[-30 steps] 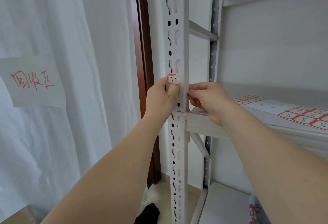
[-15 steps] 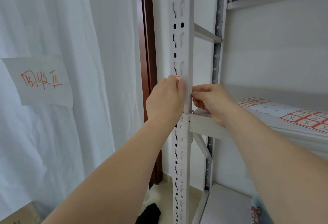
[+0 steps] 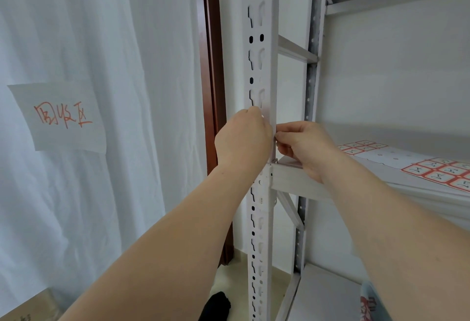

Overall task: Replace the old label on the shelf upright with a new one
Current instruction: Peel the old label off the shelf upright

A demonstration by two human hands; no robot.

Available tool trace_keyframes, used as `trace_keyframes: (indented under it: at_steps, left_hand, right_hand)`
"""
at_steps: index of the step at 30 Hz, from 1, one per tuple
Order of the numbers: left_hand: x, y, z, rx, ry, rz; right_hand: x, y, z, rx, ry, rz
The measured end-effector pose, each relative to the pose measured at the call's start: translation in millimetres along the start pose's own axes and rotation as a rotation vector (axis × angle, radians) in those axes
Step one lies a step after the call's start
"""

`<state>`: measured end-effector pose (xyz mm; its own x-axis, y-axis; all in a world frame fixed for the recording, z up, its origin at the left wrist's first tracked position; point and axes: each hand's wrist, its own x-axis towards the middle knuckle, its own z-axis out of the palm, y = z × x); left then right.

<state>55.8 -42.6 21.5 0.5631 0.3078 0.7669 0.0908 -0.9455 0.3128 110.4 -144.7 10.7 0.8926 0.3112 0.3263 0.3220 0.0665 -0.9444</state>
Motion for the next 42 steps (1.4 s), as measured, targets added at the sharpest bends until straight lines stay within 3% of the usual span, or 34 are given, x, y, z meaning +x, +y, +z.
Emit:
trace_keyframes:
  at_steps: [10,18,23,28,31,38,42]
  left_hand:
    - [-1,-16,5,-0.339,0.022,0.038]
    - [-3,-22,3,-0.5,0.005,-0.07]
    - [-4,-33,-3,-0.718,0.002,-0.2]
    - [-5,-34,-10,-0.772,-0.012,-0.202]
    - [-8,-31,-15,-0.79,-0.048,-0.193]
    - [-16,-24,-31,-0.789,-0.117,-0.144]
    - [-21,-21,-38,-0.828,-0.154,-0.134]
  right_hand:
    - [0,0,0,-0.007,-0.018,0.002]
    - [-2,-1,0,-0.022,-0.016,-0.002]
    - [-2,-1,0,0.03,0.017,0.009]
    - [-7,-3,1,0.09,0.087,-0.046]
    - [-16,-9,0,0.233,0.03,-0.059]
    - [-32,-17,4,0.311,-0.146,-0.046]
    - [-41,-20,13,0.312,-0.139,-0.062]
